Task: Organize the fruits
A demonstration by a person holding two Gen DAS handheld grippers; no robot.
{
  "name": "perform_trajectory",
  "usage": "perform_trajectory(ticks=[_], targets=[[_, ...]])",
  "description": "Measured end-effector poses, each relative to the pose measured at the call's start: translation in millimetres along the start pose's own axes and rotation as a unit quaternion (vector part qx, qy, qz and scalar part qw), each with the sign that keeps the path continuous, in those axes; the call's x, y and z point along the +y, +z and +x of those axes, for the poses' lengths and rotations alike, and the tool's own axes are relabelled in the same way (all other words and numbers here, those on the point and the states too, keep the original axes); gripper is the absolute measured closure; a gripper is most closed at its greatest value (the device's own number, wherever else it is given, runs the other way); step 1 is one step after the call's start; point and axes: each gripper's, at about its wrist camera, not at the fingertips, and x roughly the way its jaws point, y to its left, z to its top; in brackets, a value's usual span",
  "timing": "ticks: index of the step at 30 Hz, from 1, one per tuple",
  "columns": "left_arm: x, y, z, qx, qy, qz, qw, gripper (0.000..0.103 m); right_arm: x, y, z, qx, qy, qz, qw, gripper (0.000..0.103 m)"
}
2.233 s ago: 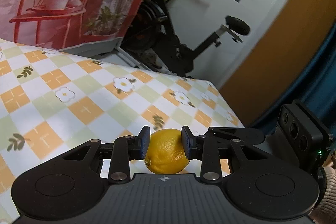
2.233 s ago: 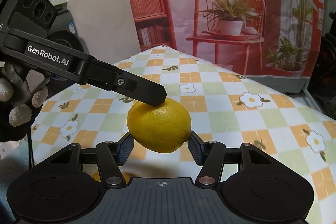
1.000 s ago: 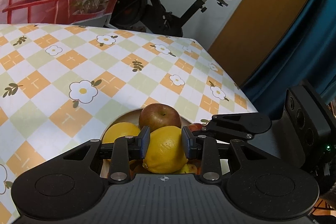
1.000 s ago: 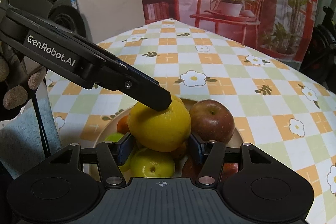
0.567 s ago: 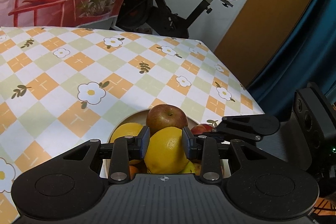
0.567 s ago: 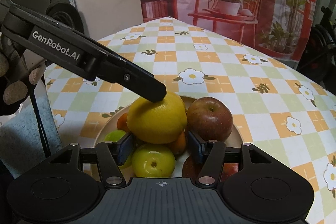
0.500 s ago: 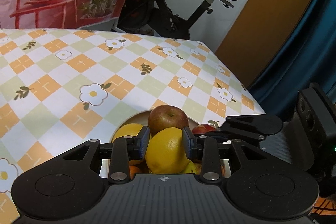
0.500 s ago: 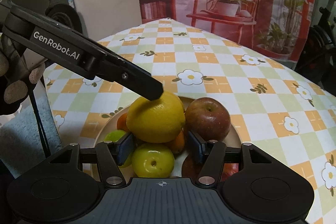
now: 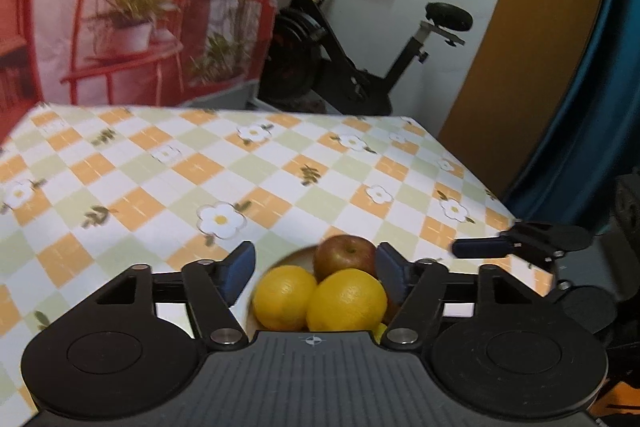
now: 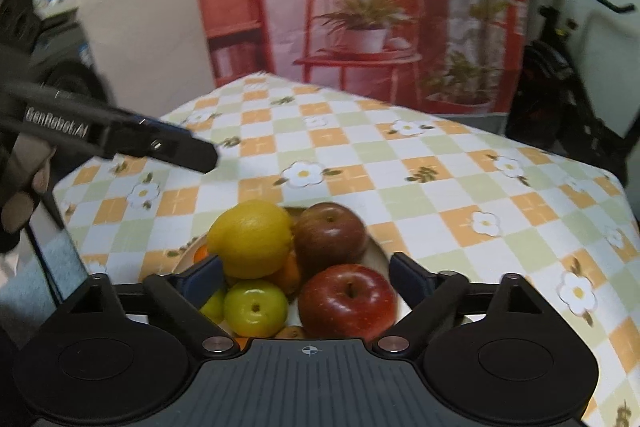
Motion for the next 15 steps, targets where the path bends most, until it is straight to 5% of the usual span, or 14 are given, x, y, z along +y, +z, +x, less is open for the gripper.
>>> perform_trajectory(ticks=[7, 15], targets=[[-6.2, 3.6, -19.7, -0.032, 0.066, 0.001, 0.9973, 0.020, -5.0, 1.5, -20.9, -0.026, -0.051, 0.054, 0.997, 0.001], [-16.7, 1.1, -41.8, -0.051, 0.144, 0.023, 0.9880, 0.017, -4.0, 0.0, -38.8, -0.042, -0.095, 0.105, 0.989, 0.000]])
